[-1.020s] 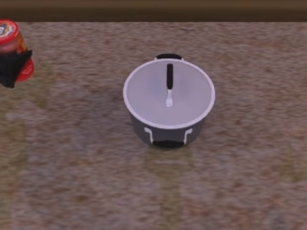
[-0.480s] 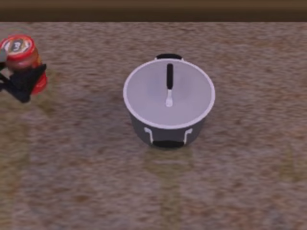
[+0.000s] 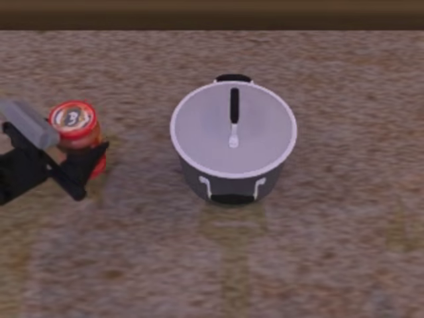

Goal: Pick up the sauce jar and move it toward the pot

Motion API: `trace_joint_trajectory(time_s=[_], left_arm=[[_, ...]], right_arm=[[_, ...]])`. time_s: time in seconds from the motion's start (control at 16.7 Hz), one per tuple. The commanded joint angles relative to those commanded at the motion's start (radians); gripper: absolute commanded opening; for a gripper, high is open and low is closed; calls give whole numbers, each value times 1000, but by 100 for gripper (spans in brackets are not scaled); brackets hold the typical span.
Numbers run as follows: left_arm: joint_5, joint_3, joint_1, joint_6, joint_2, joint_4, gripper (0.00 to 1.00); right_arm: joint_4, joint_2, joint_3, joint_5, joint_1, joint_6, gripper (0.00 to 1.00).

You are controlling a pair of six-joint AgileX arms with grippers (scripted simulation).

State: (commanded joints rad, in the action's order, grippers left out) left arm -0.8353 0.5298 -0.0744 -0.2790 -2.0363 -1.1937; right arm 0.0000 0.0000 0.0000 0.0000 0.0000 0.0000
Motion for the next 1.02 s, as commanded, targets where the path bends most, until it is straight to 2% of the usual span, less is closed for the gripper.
trace_joint_trajectory(time_s=[0.36, 0.78, 1.02], left_arm=[[7, -17, 8, 2, -3, -24, 0], [87, 96, 97, 39, -175, -106, 0], [98, 111, 110, 45, -198, -117, 0]], right_arm=[[0, 0, 0, 0, 0, 0, 100], [0, 0, 0, 0, 0, 0, 100], [0, 0, 0, 0, 0, 0, 100]])
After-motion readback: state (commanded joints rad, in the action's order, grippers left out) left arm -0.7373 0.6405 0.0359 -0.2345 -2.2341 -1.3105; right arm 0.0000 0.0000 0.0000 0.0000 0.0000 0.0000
